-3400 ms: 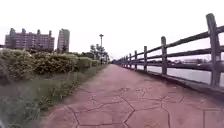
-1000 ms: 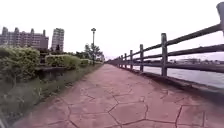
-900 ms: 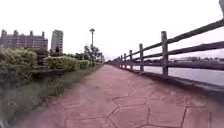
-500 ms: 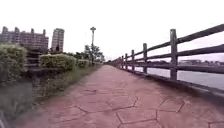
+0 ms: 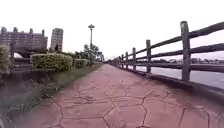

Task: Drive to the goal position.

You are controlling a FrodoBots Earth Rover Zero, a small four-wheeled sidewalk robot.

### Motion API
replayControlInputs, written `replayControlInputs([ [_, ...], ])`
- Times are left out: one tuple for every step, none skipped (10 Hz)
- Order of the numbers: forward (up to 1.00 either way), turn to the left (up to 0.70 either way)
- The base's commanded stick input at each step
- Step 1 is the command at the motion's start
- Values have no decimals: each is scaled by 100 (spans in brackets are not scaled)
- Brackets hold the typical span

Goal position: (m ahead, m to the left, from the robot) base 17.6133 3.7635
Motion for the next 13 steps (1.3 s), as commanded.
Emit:
replayControlInputs([
  [100,0],
  [100,0],
  [100,0],
  [100,0],
  [100,0],
  [100,0],
  [100,0],
  [100,0],
  [100,0],
  [100,0],
  [100,0],
  [100,0],
  [100,0],
])
